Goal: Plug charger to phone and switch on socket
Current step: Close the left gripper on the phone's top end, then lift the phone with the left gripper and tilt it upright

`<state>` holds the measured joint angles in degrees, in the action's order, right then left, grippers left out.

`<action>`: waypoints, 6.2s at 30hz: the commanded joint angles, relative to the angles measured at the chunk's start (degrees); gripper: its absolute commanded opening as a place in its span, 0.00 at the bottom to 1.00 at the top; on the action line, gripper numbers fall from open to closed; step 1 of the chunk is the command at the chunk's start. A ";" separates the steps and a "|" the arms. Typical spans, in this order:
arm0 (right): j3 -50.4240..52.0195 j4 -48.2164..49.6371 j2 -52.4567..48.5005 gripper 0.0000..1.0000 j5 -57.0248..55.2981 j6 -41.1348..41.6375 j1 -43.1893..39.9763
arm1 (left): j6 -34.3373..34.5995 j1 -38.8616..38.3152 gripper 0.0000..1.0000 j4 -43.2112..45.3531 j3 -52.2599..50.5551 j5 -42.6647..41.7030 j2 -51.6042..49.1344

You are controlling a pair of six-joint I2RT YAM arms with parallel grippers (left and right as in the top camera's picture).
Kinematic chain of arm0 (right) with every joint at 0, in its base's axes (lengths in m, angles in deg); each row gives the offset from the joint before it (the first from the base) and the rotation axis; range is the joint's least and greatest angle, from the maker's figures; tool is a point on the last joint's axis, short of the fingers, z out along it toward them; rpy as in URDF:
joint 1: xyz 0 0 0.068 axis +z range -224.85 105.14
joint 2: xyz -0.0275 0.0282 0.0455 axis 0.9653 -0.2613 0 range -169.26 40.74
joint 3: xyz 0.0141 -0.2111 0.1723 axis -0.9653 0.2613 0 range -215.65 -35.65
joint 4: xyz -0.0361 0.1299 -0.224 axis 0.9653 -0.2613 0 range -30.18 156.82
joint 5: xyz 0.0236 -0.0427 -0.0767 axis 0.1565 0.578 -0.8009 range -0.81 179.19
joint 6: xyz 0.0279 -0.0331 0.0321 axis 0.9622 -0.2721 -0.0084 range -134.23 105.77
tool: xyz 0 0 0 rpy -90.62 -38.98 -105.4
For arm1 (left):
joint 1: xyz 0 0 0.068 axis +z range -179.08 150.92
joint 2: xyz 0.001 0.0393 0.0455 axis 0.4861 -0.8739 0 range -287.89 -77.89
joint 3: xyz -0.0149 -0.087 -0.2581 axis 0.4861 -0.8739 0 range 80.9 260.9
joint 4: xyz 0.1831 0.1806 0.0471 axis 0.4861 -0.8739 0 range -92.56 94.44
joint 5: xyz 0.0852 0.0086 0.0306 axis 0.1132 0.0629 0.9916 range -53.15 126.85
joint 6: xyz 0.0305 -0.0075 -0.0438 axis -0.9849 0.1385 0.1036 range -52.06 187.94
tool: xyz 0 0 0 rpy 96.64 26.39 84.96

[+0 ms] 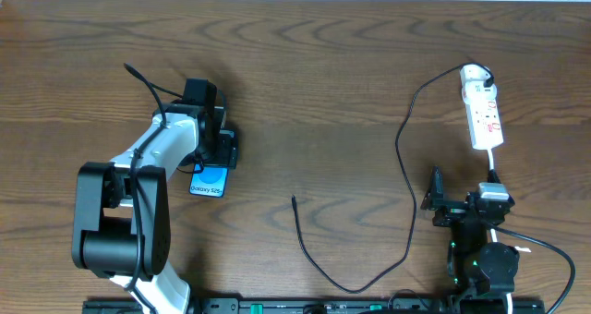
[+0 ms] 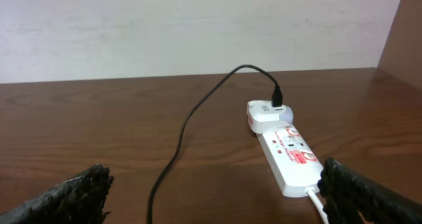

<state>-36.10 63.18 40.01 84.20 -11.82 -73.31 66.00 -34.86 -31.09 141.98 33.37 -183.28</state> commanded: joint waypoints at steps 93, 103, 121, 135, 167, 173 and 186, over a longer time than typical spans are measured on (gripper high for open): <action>0.13 -0.07 0.33 0.99 -0.68 0.74 0.42 | -1.01 0.17 0.78 -0.17 -3.43 3.10 -2.10; 0.13 -0.07 0.33 0.99 -0.66 0.76 0.42 | -1.01 0.17 0.73 -0.15 -3.43 3.08 -2.10; 0.13 -0.07 0.33 0.99 -0.66 0.74 0.44 | -1.03 0.17 0.19 0.02 -3.43 3.10 -2.10; 0.13 -0.07 0.33 0.99 -0.66 0.74 0.42 | -1.03 0.20 0.07 -0.17 -2.89 3.10 -2.08; 0.13 -0.07 0.33 0.99 -0.68 0.74 0.44 | -0.55 0.17 0.07 -8.11 4.61 -7.76 8.04; 0.13 -0.07 0.33 0.99 -0.68 0.74 0.44 | 0.74 0.17 0.08 -7.69 4.63 -23.12 8.11; 0.13 -0.07 0.33 0.99 -0.66 0.74 0.44 | 15.54 0.17 0.07 -2.71 4.63 -52.11 8.11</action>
<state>-36.12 63.18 40.01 84.20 -11.82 -73.31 72.80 -34.82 -34.89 144.64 -8.77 -176.79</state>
